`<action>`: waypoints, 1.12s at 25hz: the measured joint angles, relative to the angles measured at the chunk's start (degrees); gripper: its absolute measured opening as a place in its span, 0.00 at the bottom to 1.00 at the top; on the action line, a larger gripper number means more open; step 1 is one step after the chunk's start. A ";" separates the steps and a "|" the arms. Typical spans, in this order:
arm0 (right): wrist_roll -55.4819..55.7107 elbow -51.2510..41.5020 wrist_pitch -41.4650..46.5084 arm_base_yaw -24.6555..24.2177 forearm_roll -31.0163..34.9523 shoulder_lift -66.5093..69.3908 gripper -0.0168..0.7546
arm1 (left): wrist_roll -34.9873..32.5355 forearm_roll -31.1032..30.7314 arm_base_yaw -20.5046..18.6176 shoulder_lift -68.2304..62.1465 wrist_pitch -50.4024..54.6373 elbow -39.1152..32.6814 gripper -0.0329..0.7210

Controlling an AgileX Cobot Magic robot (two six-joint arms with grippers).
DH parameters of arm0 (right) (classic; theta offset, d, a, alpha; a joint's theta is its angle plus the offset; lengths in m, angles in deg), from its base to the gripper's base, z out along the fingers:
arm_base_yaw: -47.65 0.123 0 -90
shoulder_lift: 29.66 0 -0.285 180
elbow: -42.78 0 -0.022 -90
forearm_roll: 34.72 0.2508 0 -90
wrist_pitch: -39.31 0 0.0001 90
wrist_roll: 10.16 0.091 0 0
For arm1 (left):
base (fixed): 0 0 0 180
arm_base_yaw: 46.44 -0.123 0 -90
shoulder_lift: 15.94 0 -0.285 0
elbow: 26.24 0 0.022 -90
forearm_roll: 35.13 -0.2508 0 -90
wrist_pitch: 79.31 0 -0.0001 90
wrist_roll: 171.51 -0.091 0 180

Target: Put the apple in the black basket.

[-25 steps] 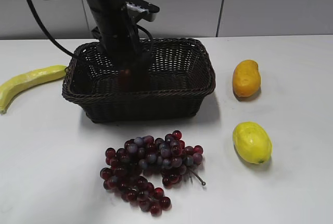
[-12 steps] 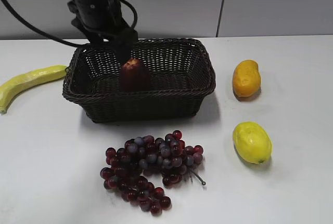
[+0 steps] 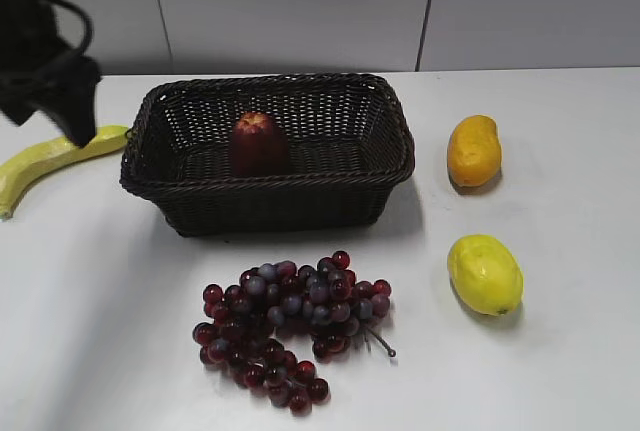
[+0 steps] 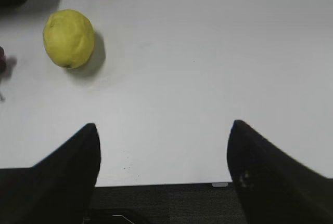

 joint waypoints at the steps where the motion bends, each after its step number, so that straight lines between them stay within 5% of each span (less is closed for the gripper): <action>1: 0.00 0.00 0.00 0.00 0.00 0.00 0.76 | 0.37 0.00 -1.36 3.19 0.00 -3.67 0.81; 7: 0.00 0.00 0.00 0.00 0.00 0.00 0.76 | 2.04 0.00 -8.34 20.30 -1.38 -23.01 0.81; 15: 0.00 0.00 0.00 0.00 0.00 0.00 0.76 | 4.41 1.03 -8.62 42.12 -2.16 -40.80 0.81; 28: 0.00 0.00 0.00 0.00 0.00 0.00 0.76 | 4.59 3.33 -8.62 70.60 -9.19 -47.04 0.81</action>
